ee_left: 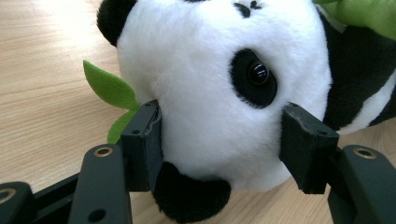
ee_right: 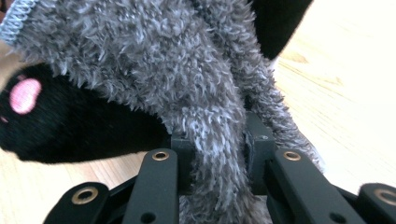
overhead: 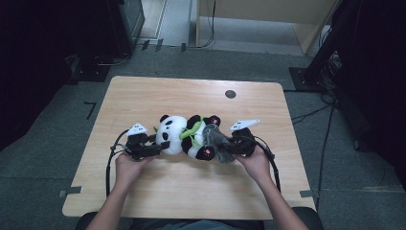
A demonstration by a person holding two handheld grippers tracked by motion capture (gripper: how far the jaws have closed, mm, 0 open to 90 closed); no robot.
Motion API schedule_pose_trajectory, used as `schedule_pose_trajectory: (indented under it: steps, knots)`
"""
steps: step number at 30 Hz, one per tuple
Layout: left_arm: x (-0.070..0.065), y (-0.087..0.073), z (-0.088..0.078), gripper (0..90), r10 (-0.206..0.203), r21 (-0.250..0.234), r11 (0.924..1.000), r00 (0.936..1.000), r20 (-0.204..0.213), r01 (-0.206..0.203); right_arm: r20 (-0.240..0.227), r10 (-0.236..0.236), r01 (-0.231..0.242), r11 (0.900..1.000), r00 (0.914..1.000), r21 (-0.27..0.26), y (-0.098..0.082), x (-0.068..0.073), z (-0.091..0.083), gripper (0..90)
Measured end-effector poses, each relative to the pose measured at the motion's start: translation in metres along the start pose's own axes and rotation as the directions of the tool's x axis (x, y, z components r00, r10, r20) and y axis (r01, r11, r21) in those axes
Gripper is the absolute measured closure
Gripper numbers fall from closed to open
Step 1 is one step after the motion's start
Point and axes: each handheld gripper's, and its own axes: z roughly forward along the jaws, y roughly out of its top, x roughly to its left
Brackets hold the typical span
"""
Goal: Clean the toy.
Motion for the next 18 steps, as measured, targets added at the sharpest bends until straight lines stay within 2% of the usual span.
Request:
schedule_pose_trajectory:
  steps: [6,9,13,18]
  knots:
    - [0.000,0.000,0.000,37.3,-0.005,0.000,1.0000,1.0000,0.002,0.005,-0.001,0.008,-0.008,1.000,1.0000,0.002,-0.001,-0.003,-0.003,72.3]
    - [0.001,0.000,0.000,37.3,-0.007,0.000,1.0000,1.0000,0.002,0.007,0.005,-0.022,0.022,1.000,0.9997,-0.004,0.004,0.002,-0.008,72.9]
    - [0.000,0.000,0.000,37.3,-0.008,0.000,1.0000,1.0000,0.000,0.008,-0.008,-0.055,0.054,0.998,0.9985,-0.045,0.014,0.010,-0.017,73.4]
    - [0.000,0.000,0.000,37.2,-0.011,-0.002,0.9999,0.9999,0.000,0.011,-0.016,-0.100,0.098,0.991,0.9949,-0.092,0.039,0.021,-0.024,73.6]
